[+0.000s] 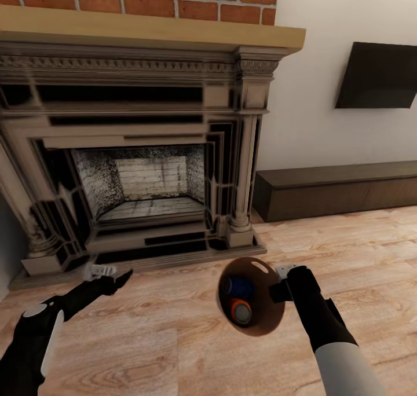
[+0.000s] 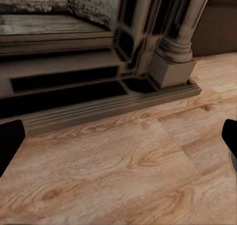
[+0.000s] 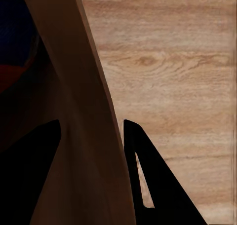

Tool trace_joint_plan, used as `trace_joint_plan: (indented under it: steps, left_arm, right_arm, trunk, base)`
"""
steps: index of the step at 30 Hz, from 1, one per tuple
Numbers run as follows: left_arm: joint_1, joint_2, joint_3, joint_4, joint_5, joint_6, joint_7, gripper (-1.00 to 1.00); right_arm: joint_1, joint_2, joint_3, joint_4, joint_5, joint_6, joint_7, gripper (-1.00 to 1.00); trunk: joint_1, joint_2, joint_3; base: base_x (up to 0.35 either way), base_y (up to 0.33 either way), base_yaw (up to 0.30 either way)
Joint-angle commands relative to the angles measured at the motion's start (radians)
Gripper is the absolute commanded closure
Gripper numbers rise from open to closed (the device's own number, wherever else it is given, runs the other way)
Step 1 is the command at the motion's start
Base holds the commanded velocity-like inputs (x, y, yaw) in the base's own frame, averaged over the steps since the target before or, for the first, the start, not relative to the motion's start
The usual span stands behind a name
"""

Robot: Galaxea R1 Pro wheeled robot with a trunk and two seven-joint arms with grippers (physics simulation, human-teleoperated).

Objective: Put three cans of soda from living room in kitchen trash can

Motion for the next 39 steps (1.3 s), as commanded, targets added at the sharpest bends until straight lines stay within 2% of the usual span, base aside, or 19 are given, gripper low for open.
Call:
trace_joint_plan:
  steps: [1,3,9,13,15,18,20,23,26,29,31,32,35,36,39]
  left_arm:
    - [0.003,-0.003,0.000,0.007,0.000,-0.014,0.009,-1.00]
    - [0.015,-0.008,0.000,0.024,0.001,-0.046,0.026,-1.00]
    - [0.072,-0.017,-0.001,0.059,0.000,-0.191,0.054,-1.00]
    - [0.086,-0.029,-0.001,0.099,0.000,-0.253,0.134,-1.00]
    - [0.089,-0.035,-0.001,0.126,0.000,-0.300,0.202,-1.00]
    - [0.091,-0.043,-0.001,0.142,-0.001,-0.330,0.246,-1.00]
    - [0.091,-0.050,-0.001,0.150,-0.001,-0.342,0.268,-1.00]
    - [0.092,-0.053,-0.001,0.173,0.000,-0.348,0.279,-1.00]
    - [0.092,-0.055,-0.002,0.191,0.002,-0.352,0.283,-1.00]
    - [0.092,-0.056,-0.002,0.202,0.002,-0.353,0.285,-1.00]
    - [0.092,-0.056,-0.002,0.205,0.002,-0.353,0.285,-1.00]
    - [0.092,-0.056,-0.002,0.206,0.002,-0.353,0.285,-1.00]
    - [0.092,-0.055,-0.003,0.208,0.001,-0.354,0.285,-1.00]
    - [0.092,-0.056,-0.003,0.208,0.001,-0.354,0.285,-1.00]
    - [0.092,-0.056,-0.003,0.209,0.000,-0.354,0.285,-1.00]
  right_arm:
    - [0.000,0.000,0.000,-0.001,-0.020,0.003,0.004,1.00]
    - [0.000,-0.002,-0.001,-0.001,-0.020,0.003,0.019,1.00]
    - [0.001,-0.020,-0.020,-0.005,-0.020,0.003,0.154,1.00]
    - [0.003,-0.023,-0.030,-0.014,-0.019,0.003,0.181,1.00]
    - [0.003,-0.022,-0.034,-0.013,-0.021,0.003,0.189,1.00]
    - [0.003,-0.023,-0.042,-0.003,-0.023,0.003,0.195,1.00]
    - [0.001,-0.024,-0.066,0.037,-0.024,0.003,0.202,1.00]
    - [-0.002,-0.025,-0.085,0.082,-0.023,0.003,0.209,1.00]
    - [-0.035,-0.039,-0.094,0.115,-0.018,0.003,0.211,1.00]
    - [-0.109,-0.075,-0.097,0.171,-0.016,0.003,0.211,1.00]
    - [-0.193,-0.111,-0.097,0.290,-0.014,0.003,0.206,1.00]
    - [-0.216,-0.124,-0.097,0.328,-0.013,0.003,0.205,1.00]
    - [-0.349,-0.204,-0.090,0.592,-0.012,0.003,0.190,1.00]
    - [-0.371,-0.213,-0.089,0.630,-0.012,0.003,0.180,1.00]
    - [-0.466,-0.246,-0.088,0.768,-0.013,0.003,0.079,1.00]
  trunk:
    - [0.000,0.000,0.000]
    - [0.000,0.000,0.000]
    - [0.000,0.000,0.000]
    - [0.000,0.000,0.000]
    - [0.000,0.000,0.000]
    - [0.000,0.000,0.000]
    - [0.000,0.000,0.000]
    - [0.000,0.000,0.000]
    - [0.000,0.000,0.000]
    - [0.000,0.000,0.000]
    - [0.000,0.000,0.000]
    - [0.000,0.000,0.000]
    - [0.000,0.000,0.000]
    - [0.000,0.000,0.000]
    - [0.000,0.000,0.000]
  base:
    - [0.000,0.000,0.000]
    - [0.000,0.000,0.000]
    - [0.000,0.000,0.000]
    - [0.000,0.000,0.000]
    - [0.000,0.000,0.000]
    - [0.000,0.000,0.000]
    - [0.000,0.000,0.000]
    - [0.000,0.000,0.000]
    - [0.000,0.000,0.000]
    - [0.000,0.000,0.000]
    - [0.000,0.000,0.000]
    - [0.000,0.000,0.000]
    - [0.000,0.000,0.000]
    - [0.000,0.000,0.000]
    - [0.000,0.000,0.000]
